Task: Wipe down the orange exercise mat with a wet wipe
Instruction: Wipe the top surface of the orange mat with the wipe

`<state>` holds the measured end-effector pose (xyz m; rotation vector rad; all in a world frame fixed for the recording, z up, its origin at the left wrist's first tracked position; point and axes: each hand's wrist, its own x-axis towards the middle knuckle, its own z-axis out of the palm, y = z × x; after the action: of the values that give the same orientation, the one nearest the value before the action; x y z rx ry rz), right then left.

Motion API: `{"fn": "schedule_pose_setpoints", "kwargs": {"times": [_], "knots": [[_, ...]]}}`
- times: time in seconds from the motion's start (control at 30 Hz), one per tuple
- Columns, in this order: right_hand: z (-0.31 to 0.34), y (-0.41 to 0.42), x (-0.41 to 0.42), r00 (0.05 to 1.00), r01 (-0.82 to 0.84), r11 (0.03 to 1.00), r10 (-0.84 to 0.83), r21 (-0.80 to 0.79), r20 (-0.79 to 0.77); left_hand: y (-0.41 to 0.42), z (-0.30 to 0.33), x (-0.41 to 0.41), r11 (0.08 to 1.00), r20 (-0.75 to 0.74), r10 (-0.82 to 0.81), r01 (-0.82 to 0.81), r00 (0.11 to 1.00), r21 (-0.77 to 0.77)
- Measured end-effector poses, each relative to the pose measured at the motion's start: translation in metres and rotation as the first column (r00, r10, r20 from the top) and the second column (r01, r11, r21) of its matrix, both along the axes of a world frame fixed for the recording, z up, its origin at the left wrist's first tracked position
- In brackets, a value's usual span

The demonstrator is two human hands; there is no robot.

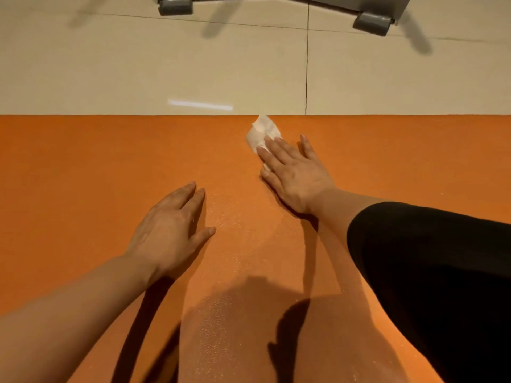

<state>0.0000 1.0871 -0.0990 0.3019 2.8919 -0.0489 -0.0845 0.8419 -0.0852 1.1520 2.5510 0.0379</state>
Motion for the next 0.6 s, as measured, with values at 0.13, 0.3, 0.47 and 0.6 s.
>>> {"fn": "schedule_pose_setpoints", "kwargs": {"times": [0.13,0.3,0.47,0.6], "knots": [[-0.003,-0.048,-0.01,0.971,0.233,0.967,-0.237,-0.098,-0.022,-0.01,0.0,0.009,1.0,-0.001,0.009,-0.009,1.0,-0.017],[0.002,-0.102,-0.016,0.994,-0.111,0.975,0.108,-0.191,-0.026,-0.005,0.004,0.015,1.0,0.008,-0.002,0.002,1.0,-0.016],[0.003,-0.055,0.015,1.0,-0.01,0.995,0.011,-0.096,0.015,-0.013,0.01,0.026,0.998,0.014,-0.012,0.013,1.0,-0.053],[0.002,-0.083,0.015,0.976,0.215,0.969,-0.211,-0.121,0.042,-0.025,0.011,0.039,0.998,0.013,-0.011,0.012,1.0,-0.056]]}}
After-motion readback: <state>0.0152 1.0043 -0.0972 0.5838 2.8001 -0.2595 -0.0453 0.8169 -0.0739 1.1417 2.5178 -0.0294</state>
